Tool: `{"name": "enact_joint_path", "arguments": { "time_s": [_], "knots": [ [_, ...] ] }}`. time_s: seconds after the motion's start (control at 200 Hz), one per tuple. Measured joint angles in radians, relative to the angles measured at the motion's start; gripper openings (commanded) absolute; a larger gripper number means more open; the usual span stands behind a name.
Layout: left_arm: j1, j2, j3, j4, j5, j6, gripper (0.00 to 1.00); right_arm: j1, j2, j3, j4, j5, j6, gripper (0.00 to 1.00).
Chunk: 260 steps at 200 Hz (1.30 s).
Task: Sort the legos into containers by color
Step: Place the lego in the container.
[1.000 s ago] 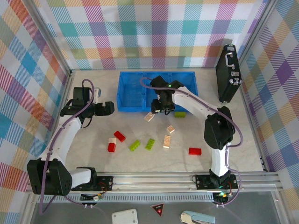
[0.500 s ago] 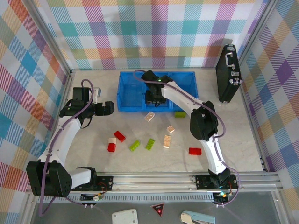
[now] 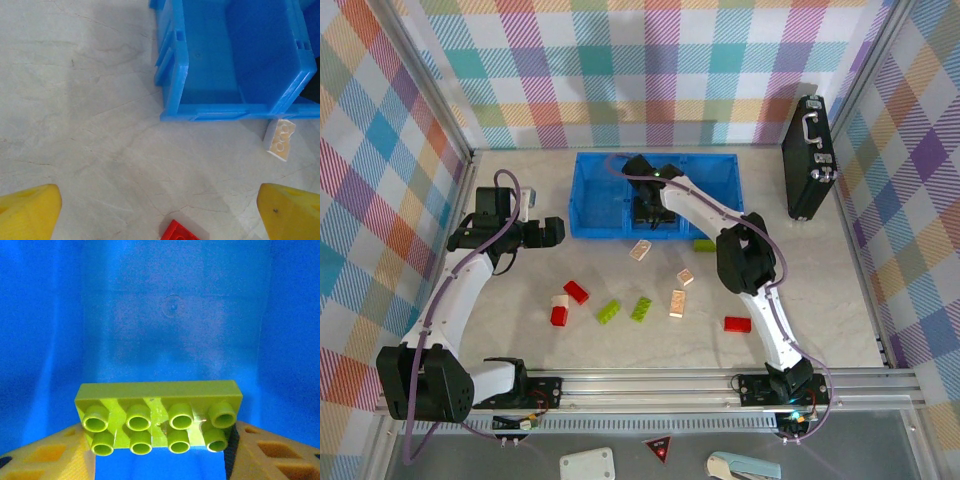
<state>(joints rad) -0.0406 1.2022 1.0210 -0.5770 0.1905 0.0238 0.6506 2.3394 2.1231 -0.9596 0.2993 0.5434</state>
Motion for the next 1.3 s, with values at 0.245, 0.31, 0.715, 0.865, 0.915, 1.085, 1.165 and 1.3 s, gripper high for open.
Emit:
{"name": "enact_joint_path", "arguments": {
  "time_s": [0.245, 0.31, 0.715, 0.865, 0.915, 1.085, 1.165, 1.3],
  "knots": [
    [0.000, 0.000, 0.000, 0.000, 0.000, 0.000, 1.00, -0.024, 0.032, 0.013, 0.003, -0.011, 0.000, 0.61],
    [0.000, 0.000, 0.000, 0.000, 0.000, 0.000, 1.00, -0.031, 0.044, 0.014, 0.006, -0.015, 0.000, 0.61],
    [0.000, 0.000, 0.000, 0.000, 0.000, 0.000, 1.00, -0.050, 0.084, 0.014, 0.017, -0.065, -0.001, 0.68],
    [0.000, 0.000, 0.000, 0.000, 0.000, 0.000, 1.00, -0.051, 0.087, 0.014, 0.016, -0.066, -0.002, 0.71],
    [0.000, 0.000, 0.000, 0.000, 0.000, 0.000, 1.00, -0.053, 0.087, 0.014, 0.016, -0.066, -0.005, 0.72],
    [0.000, 0.000, 0.000, 0.000, 0.000, 0.000, 1.00, -0.062, 0.087, 0.014, 0.016, -0.065, -0.012, 0.75],
    [0.000, 0.000, 0.000, 0.000, 0.000, 0.000, 1.00, -0.064, 0.087, 0.013, 0.016, -0.065, -0.019, 0.76],
    [0.000, 0.000, 0.000, 0.000, 0.000, 0.000, 1.00, -0.064, 0.087, 0.013, 0.013, -0.065, -0.032, 0.76]
  ]
}}
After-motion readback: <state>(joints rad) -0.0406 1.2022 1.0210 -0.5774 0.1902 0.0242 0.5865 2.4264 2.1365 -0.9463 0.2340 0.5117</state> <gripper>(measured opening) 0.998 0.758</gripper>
